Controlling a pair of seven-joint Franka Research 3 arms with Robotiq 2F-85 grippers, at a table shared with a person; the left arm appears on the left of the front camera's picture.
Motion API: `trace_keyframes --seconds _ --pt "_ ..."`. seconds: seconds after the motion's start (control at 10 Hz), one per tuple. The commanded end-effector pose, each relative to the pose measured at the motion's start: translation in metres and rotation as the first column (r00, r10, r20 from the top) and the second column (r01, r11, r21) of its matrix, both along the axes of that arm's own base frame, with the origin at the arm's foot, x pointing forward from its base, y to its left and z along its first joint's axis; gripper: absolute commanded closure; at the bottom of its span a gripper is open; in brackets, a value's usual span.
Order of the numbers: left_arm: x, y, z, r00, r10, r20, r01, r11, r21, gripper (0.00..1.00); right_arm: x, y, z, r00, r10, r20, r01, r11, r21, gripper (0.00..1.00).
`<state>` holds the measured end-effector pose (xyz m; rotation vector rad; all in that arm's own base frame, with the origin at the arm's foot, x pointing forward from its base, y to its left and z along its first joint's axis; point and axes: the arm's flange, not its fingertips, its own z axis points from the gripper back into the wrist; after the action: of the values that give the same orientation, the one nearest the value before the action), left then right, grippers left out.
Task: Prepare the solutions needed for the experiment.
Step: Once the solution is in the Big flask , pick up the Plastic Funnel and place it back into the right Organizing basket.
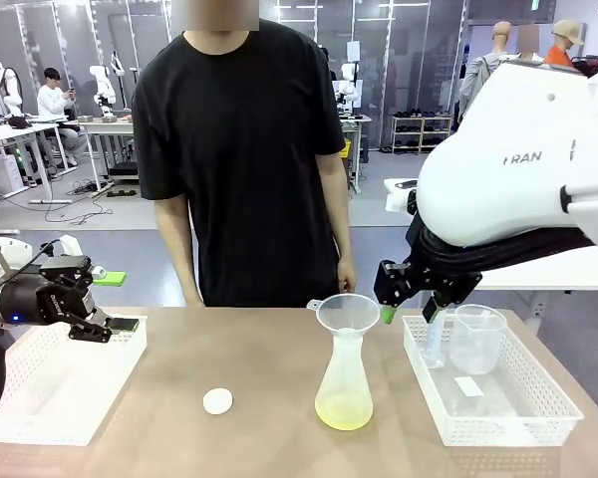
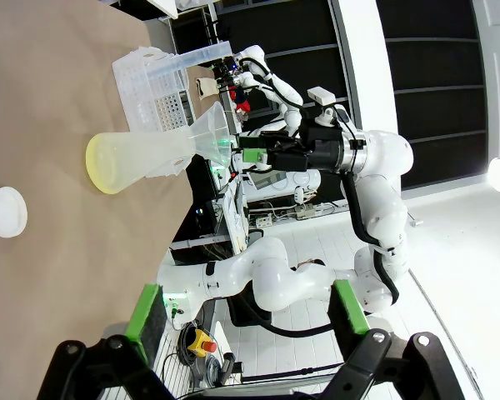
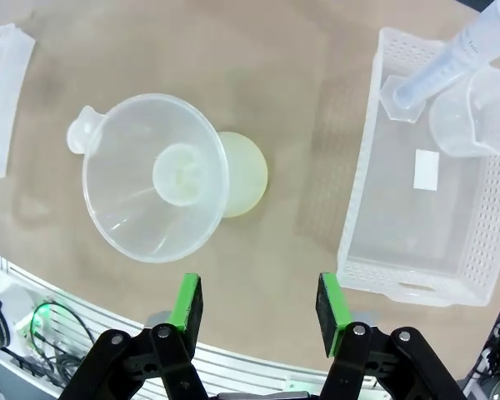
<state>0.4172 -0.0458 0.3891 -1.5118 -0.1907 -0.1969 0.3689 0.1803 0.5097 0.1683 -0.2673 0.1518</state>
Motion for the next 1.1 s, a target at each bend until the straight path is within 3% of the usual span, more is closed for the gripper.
trace_keyframes --seconds 0.0,0.6,1.0 --pt "0.001 -0.002 0.003 1.000 0.009 0.003 -0.009 1.000 -0.015 0.00 0.008 0.011 0.000 0.998 -0.051 0.021 0.052 0.999 -0.016 0.30" --pt "0.001 -0.002 0.003 1.000 0.009 0.003 -0.009 1.000 -0.015 0.00 0.020 0.033 -0.013 0.996 -0.085 0.023 0.084 0.996 0.027 0.30" --pt "0.001 -0.002 0.003 1.000 0.009 0.003 -0.009 1.000 -0.015 0.00 0.035 0.039 -0.028 0.995 -0.097 -0.014 0.098 0.995 0.016 0.30"
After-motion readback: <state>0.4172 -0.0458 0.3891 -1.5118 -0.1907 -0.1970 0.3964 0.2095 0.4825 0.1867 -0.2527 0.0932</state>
